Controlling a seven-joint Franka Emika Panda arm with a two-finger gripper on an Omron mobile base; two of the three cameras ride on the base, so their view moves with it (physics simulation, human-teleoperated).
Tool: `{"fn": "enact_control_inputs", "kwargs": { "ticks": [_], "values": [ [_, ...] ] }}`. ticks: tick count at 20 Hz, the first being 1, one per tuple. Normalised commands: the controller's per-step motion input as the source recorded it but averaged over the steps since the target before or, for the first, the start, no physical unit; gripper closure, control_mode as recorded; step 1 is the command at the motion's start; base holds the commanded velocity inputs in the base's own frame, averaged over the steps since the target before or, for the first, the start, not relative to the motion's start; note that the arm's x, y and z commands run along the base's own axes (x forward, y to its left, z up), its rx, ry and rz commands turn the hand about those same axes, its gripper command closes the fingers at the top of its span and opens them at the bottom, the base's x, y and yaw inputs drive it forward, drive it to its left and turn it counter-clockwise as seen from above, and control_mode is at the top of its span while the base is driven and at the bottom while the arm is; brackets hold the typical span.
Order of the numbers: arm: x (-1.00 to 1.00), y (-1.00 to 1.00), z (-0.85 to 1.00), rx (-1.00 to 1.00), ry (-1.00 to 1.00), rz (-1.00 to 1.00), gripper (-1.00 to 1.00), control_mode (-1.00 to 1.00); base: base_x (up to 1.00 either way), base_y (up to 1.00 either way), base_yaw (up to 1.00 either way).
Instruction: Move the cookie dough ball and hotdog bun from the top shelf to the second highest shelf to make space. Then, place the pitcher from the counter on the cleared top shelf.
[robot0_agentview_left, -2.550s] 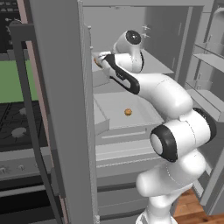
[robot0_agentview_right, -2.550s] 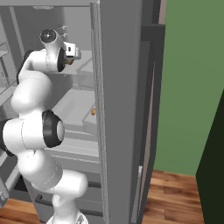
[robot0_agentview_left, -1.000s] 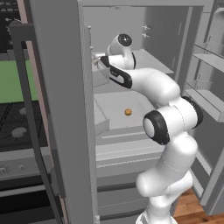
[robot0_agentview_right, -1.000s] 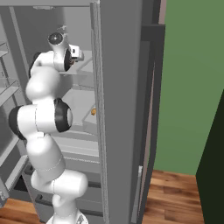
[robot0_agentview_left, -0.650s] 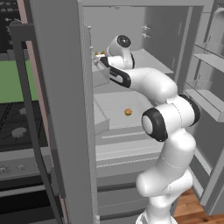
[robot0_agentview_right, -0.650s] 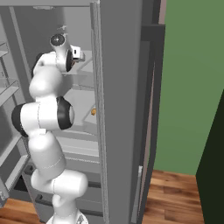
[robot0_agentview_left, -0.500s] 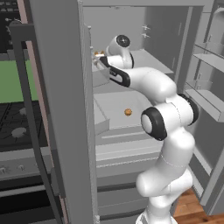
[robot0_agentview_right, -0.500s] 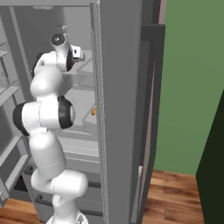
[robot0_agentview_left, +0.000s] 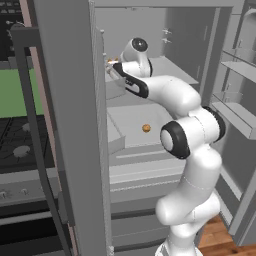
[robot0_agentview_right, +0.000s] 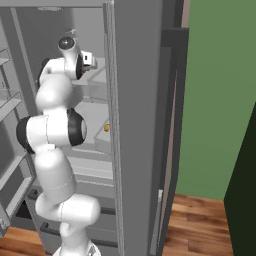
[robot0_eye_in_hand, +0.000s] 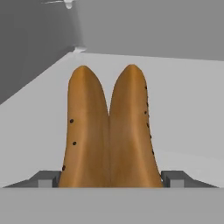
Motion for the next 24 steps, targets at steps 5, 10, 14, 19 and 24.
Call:
{"fn": "enact_control_inputs", "kwargs": {
  "ticks": [5,10,14,19,24],
  "values": [
    [-0.69,-0.01,0.00,-0.01,0.00,-0.01,1.00,-1.00,0.00,0.00,0.00],
    [-1.00,-0.12,0.00,-0.01,0.00,-0.03,1.00,-1.00,0.00,0.00,0.00],
    [-1.00,-0.32,0.00,0.00,0.00,-0.03,1.00,-1.00,0.00,0.00,0.00],
    [-1.00,-0.50,0.00,0.00,0.01,-0.03,1.00,-1.00,0.00,0.00,0.00],
    [-1.00,-0.35,-0.07,0.00,0.13,0.00,1.00,-1.00,0.00,0.00,0.00]
  ]
}}
